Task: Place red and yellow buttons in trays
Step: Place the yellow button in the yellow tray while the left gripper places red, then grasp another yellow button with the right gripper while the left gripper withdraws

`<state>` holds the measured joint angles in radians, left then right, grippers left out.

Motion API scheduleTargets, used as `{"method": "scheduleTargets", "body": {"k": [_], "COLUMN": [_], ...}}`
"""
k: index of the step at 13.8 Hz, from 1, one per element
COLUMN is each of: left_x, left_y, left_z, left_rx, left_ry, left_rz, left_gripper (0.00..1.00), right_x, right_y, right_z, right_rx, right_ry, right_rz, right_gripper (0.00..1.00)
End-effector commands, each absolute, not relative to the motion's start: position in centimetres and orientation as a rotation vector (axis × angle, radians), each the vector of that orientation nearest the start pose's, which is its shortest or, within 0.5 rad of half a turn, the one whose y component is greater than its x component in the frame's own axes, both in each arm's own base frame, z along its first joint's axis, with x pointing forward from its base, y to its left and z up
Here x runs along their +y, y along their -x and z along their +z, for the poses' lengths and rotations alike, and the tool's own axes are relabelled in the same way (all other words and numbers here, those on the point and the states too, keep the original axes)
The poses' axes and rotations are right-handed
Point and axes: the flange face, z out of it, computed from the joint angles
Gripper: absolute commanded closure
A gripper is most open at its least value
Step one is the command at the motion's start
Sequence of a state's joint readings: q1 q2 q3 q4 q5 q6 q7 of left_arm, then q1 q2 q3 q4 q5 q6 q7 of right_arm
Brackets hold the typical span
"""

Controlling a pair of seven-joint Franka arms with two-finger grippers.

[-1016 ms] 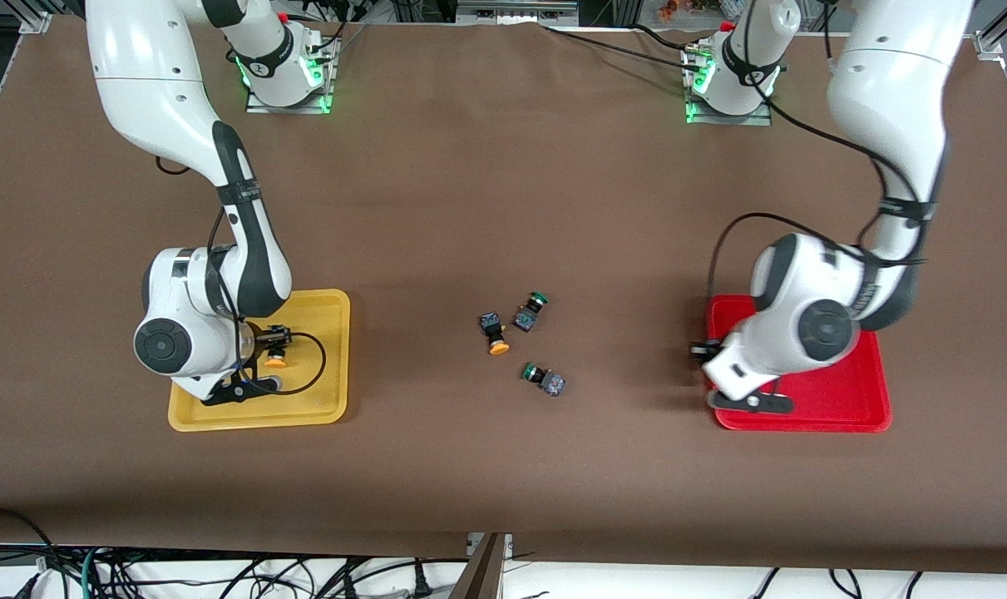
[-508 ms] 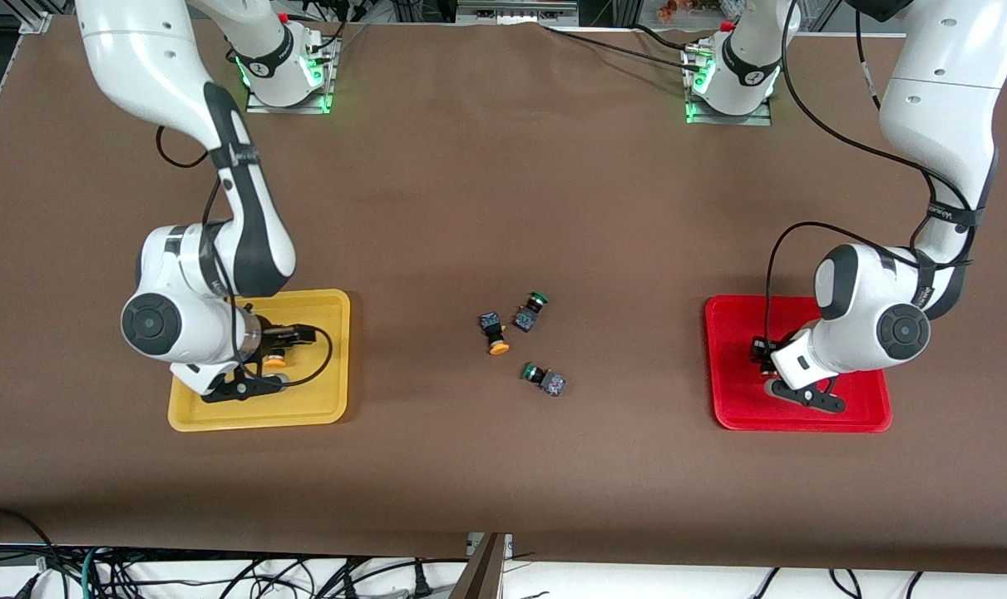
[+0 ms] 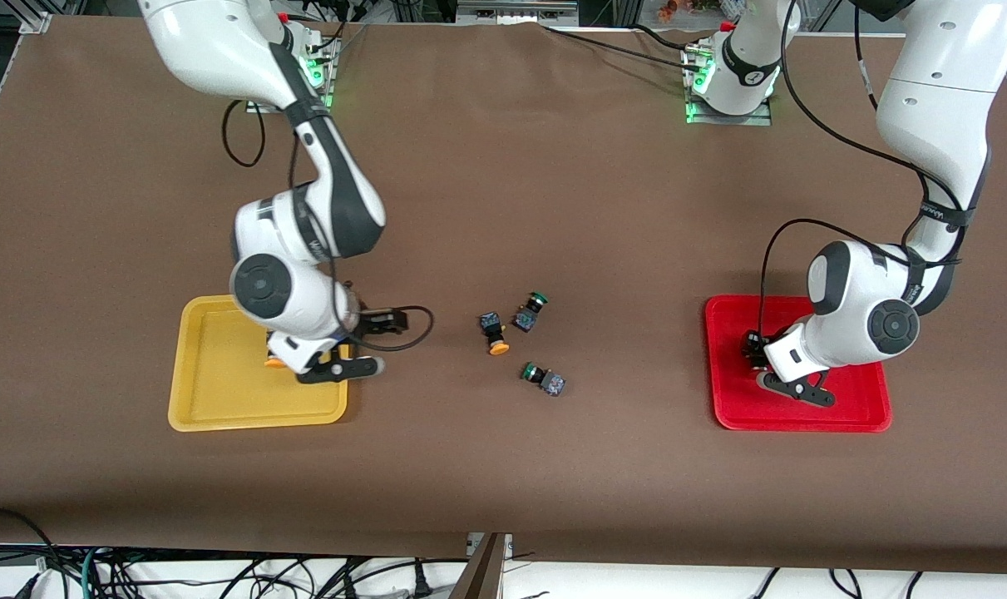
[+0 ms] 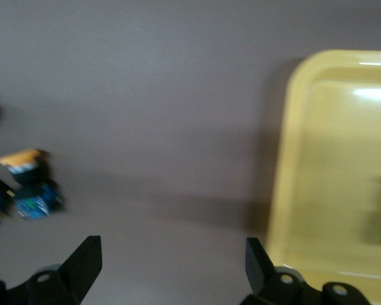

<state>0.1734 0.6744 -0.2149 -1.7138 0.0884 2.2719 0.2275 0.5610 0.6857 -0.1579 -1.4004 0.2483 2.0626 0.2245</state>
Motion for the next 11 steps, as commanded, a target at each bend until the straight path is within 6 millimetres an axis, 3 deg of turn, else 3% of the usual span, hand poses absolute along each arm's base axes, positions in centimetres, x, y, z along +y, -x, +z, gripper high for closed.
{"method": "scheduleTargets", "body": {"k": [1,3,6,8,10,11], "left_x": [-2.1,-2.9,-2.5,-2.7,-3.6,-4.3], "left_y": [-67.7,-69.7,-71.2,-70.8,-69.6,-68.7], "left_z": [24.4,29.2,35.3,38.9,42.7,44.8], "left_rx": [0.516,0.509,0.448,0.374,0.251,0.194], "left_ry": [3.162,3.170,3.183,3.189,3.177,3.170], "left_rz": [0.104,0.116,0.145,0.158,0.163,0.173], "left_gripper": [0.00,0.00,0.00,0.00,0.00,0.00], "right_x": [37.5,41.7,43.8,44.7,45.0,46.1], "right_y": [-63.7,-61.7,-60.3,-59.8,-59.5,-58.8], "right_z": [28.0,25.4,21.6,21.2,20.6,19.9], "right_rx": [-0.028,-0.055,-0.013,0.093,0.104,0.090], "right_ry": [3.016,2.999,3.003,2.993,2.998,2.988], "right_rz": [-0.002,-0.091,-0.135,-0.132,-0.131,-0.147], "right_gripper": [0.00,0.00,0.01,0.01,0.01,0.01]}}
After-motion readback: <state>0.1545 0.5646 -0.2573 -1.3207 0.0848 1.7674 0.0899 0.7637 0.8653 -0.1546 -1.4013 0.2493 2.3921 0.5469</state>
